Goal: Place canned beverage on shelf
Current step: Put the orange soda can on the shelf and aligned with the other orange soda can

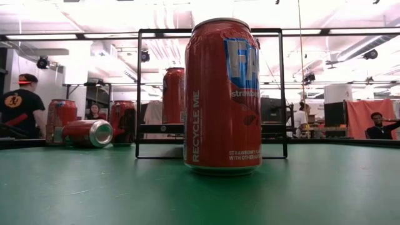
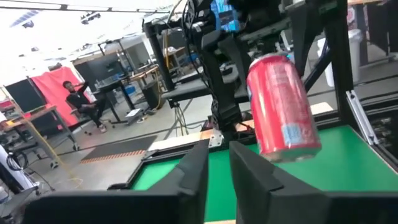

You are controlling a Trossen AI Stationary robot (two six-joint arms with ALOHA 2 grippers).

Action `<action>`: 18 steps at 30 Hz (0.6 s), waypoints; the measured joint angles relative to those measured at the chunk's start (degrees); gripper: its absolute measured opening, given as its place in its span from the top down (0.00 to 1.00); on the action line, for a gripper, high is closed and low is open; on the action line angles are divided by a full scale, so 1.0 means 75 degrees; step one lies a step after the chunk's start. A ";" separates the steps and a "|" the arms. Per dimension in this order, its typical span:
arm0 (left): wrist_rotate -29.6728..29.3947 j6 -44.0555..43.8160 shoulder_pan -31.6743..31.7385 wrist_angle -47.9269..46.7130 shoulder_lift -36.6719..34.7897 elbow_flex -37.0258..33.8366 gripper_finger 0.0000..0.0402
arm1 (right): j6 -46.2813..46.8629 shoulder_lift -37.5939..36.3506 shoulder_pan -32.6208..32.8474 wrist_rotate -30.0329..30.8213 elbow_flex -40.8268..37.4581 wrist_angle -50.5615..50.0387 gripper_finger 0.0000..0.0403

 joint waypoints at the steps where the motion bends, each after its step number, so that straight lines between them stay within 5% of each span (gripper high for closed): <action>1: 0.0000 0.0035 -0.0002 -0.0036 0.0000 0.0047 0.84 | 0.0081 0.0018 -0.0039 0.0000 0.0000 0.0000 0.29; 11: -0.0017 0.0773 -0.0147 -0.0868 0.0417 0.0815 0.39 | 0.1021 0.0025 -0.0657 0.0067 0.0000 -0.0017 0.29; 15: -0.0271 0.1003 -0.0146 -0.1559 0.0927 0.1493 0.29 | 0.1211 0.0025 -0.1014 0.0016 0.0000 -0.0023 0.29; 18: -0.1334 0.1429 -0.0149 -0.2077 0.1439 0.1946 0.28 | 0.1188 0.0025 -0.1256 -0.0154 0.0000 -0.0023 0.29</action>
